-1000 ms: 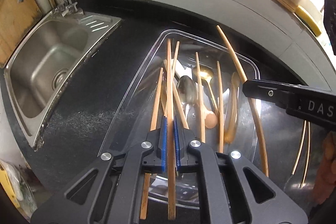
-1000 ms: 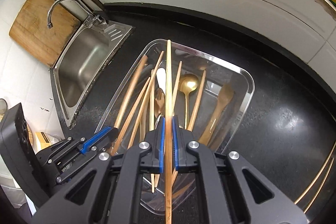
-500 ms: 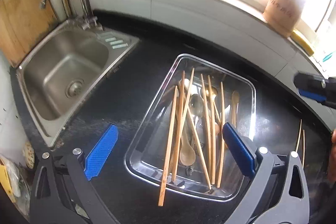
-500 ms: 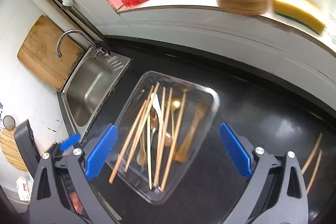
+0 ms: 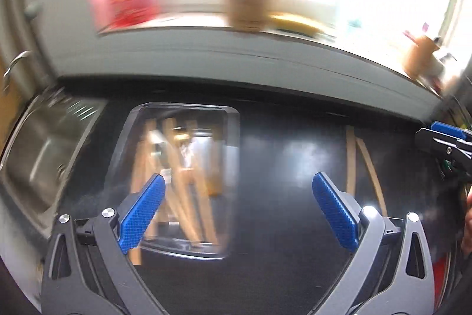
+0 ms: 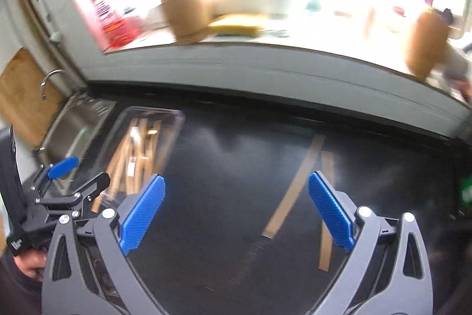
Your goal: Organize utensils
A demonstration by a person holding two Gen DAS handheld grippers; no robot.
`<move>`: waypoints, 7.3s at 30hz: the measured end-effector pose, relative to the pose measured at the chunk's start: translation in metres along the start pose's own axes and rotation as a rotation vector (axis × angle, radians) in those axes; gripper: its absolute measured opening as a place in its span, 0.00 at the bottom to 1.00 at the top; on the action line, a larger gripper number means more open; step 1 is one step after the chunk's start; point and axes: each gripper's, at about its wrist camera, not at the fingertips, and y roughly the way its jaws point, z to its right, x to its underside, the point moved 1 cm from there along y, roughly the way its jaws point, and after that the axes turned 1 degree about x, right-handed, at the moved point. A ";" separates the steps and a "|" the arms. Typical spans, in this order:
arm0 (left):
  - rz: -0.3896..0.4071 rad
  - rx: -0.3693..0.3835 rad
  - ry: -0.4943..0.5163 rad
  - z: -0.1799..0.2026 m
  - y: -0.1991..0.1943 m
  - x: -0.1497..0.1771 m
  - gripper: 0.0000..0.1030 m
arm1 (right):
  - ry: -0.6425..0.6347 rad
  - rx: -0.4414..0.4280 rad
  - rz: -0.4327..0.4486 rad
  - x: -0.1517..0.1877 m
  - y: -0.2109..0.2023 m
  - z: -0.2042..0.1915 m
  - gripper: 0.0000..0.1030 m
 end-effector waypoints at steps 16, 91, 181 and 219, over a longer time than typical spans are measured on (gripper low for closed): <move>-0.029 0.201 0.230 0.170 -0.009 0.031 0.95 | 0.186 0.173 0.054 0.090 -0.093 0.115 0.92; 0.006 -0.010 0.144 0.121 -0.027 -0.024 0.06 | 0.038 0.009 0.035 0.016 -0.047 0.073 0.07; 0.021 -0.138 -0.192 -0.086 -0.033 0.012 0.92 | -0.095 -0.236 -0.050 -0.047 0.022 -0.131 0.83; -0.020 0.045 0.033 0.122 -0.069 0.036 0.94 | 0.157 0.202 0.032 0.097 -0.107 0.071 0.92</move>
